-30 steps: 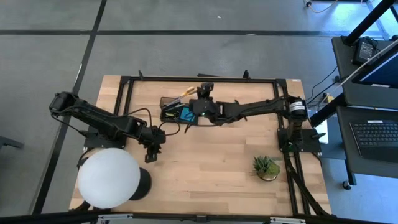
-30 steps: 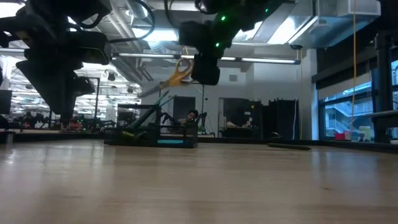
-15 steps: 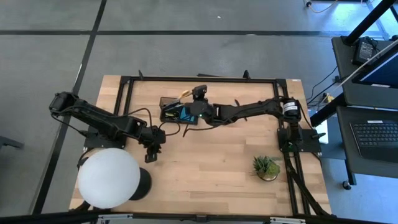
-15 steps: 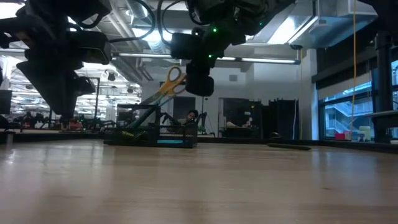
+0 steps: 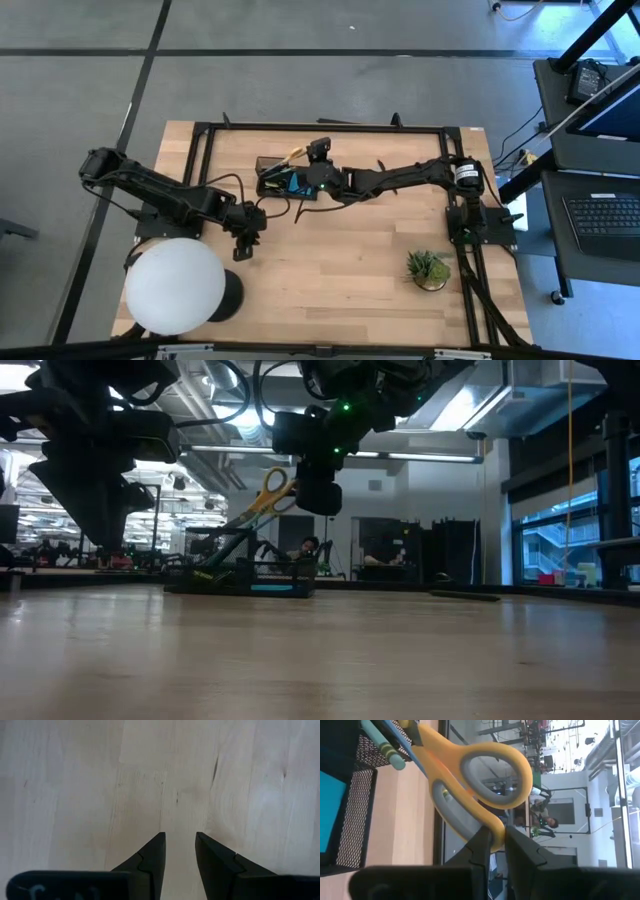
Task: Pick and place office supplies into organizer
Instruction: Put the yellow scissors into the black desk organizer
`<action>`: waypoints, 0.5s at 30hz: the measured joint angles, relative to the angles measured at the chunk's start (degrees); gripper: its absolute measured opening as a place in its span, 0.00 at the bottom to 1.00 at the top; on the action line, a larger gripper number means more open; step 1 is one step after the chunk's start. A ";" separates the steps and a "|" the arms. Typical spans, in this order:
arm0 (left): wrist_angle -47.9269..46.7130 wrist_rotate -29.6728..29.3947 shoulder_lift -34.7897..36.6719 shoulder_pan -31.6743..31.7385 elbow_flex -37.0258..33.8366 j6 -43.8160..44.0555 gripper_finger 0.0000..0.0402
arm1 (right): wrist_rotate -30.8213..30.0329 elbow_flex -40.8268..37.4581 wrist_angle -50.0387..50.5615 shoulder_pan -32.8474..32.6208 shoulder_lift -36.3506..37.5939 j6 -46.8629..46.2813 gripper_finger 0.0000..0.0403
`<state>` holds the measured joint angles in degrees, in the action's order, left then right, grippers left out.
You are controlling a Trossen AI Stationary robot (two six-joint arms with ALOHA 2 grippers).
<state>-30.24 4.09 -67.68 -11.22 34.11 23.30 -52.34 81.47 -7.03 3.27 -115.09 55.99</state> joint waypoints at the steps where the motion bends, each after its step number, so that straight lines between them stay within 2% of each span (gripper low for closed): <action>1: 0.00 -0.03 0.00 0.01 0.00 -0.03 0.25 | 0.00 0.00 0.01 -0.06 0.00 -0.10 0.13; 15: 0.00 -0.01 -0.02 0.00 0.00 -0.54 0.25 | -0.09 0.00 0.00 -0.33 0.00 -0.11 0.13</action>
<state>-30.24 4.08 -67.70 -11.22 34.11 22.76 -52.42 81.47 -7.03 2.94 -115.09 55.87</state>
